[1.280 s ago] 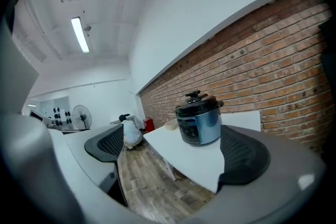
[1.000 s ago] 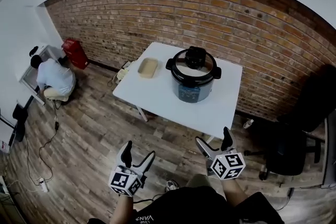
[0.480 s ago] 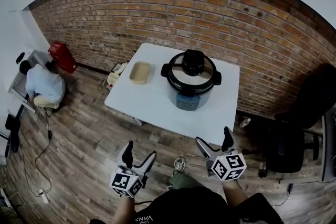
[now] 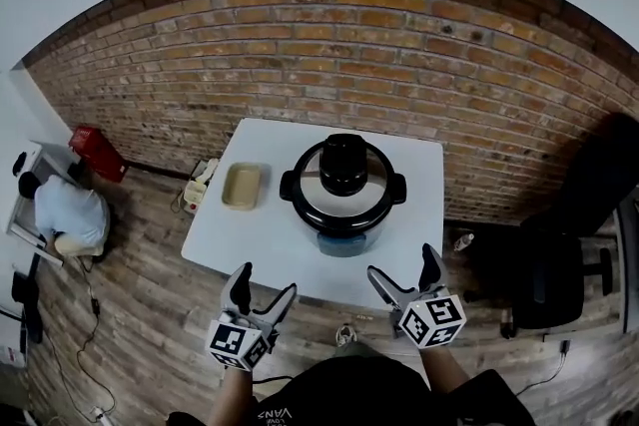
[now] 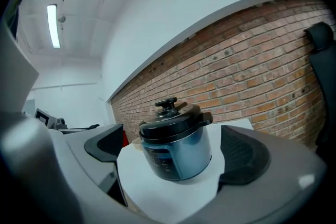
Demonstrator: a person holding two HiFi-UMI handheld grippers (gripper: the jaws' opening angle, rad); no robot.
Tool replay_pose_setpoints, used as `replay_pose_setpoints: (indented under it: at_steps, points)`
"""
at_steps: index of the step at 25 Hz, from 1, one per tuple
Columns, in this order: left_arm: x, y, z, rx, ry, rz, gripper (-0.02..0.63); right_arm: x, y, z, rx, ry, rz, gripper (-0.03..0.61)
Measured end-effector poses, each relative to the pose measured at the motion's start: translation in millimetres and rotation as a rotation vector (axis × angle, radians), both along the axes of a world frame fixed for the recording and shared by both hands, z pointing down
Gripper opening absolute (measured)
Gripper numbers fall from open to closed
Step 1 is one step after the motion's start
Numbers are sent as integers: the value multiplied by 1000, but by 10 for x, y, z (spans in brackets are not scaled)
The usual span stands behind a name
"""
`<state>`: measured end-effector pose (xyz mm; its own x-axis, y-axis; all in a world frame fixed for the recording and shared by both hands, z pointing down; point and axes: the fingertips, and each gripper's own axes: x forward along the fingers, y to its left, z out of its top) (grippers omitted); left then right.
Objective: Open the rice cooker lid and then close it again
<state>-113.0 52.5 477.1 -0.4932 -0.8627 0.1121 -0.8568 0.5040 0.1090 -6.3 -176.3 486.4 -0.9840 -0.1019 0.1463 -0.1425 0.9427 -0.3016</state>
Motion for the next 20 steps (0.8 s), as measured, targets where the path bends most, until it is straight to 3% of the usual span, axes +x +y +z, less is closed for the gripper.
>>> replay_pose_setpoints:
  at_steps: [11,20]
  points:
    - [-617,-863,-229,-38,-94,171,405,-149,-177,57,-59,-3,57,569]
    - [-1043,-1340,-296,-31,-113,401,405,-186,-165,31,-55,1,269,568]
